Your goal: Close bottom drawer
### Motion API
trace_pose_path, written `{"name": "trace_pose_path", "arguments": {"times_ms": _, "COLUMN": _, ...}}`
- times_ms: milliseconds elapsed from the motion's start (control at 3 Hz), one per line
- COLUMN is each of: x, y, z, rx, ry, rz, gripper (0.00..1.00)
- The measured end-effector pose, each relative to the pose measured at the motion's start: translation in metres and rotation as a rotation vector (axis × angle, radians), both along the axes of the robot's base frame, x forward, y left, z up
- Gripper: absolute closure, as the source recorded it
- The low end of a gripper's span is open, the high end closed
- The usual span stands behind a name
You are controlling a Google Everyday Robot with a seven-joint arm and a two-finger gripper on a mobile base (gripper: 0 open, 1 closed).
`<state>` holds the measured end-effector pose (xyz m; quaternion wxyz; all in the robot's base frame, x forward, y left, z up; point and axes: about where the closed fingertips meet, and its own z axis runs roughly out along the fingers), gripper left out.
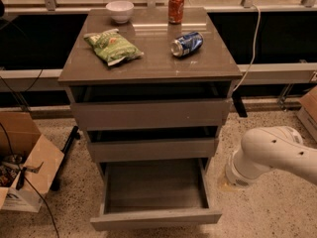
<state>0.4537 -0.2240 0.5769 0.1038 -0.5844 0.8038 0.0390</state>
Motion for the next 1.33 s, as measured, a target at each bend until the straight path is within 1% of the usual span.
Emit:
{"name": "trace_pose_path", "arguments": {"times_ms": 333, "x": 0.005, "y": -0.016, "z": -0.037, "rx": 0.009, "ry": 0.011, "rz": 0.002, "gripper": 1.0}}
{"name": "trace_pose_path", "arguments": {"times_ms": 667, "x": 0.01, "y": -0.027, "z": -0.076, "rx": 0.017, "ry": 0.038, "rz": 0.008, "gripper": 1.0}}
{"name": "trace_pose_path", "arguments": {"times_ms": 1000, "x": 0.014, "y": -0.042, "z": -0.116, "rx": 0.029, "ry": 0.079, "rz": -0.001, "gripper": 1.0}}
{"name": "trace_pose_path", "arguments": {"times_ms": 1333, "x": 0.016, "y": -0.063, "z": -0.161, "rx": 0.038, "ry": 0.14, "rz": -0.041, "gripper": 1.0}}
